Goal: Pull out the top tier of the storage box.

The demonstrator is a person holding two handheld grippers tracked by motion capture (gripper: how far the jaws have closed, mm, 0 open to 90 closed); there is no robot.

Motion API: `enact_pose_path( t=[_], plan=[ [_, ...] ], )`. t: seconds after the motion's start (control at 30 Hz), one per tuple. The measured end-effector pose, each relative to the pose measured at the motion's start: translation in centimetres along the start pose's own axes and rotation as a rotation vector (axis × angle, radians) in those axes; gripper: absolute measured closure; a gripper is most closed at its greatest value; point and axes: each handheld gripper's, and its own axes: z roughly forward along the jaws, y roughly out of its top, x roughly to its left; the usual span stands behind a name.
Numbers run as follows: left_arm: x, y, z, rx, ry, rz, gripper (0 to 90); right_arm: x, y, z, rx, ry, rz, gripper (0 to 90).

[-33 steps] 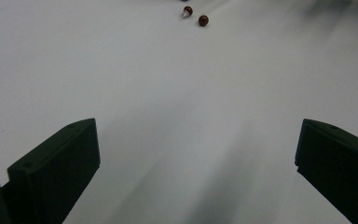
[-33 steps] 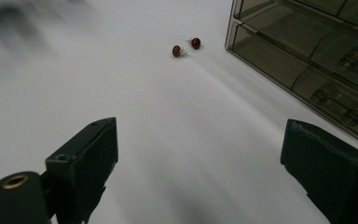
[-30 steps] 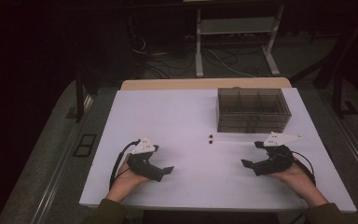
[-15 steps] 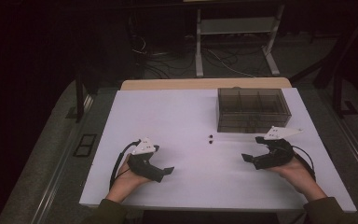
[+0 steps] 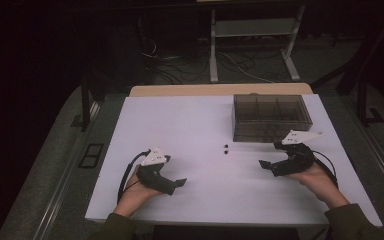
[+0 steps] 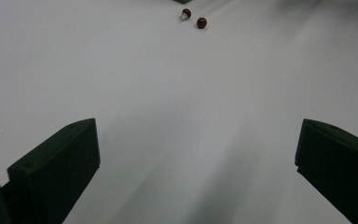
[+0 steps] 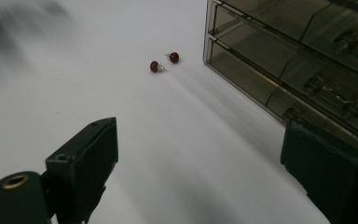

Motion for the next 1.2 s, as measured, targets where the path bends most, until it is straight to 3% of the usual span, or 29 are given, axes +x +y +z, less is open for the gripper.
enact_pose_path(
  t=[0.43, 0.7, 1.2],
  plan=[
    [-0.1, 0.0, 0.0, -0.002, 0.003, -0.001, 0.0, -0.7, 0.9, -0.1, -0.01, -0.006, -0.001, 10.5],
    [-0.1, 0.0, 0.0, -0.002, 0.003, 0.001, 0.0, -1.4, 0.8, 0.6, -0.001, -0.018, 0.007, 10.5],
    [-0.1, 0.0, 0.0, 0.004, 0.001, 0.015, 0.0, -2.8, 0.5, 0.8, -0.039, -0.033, 0.026, 10.5]
  ],
)
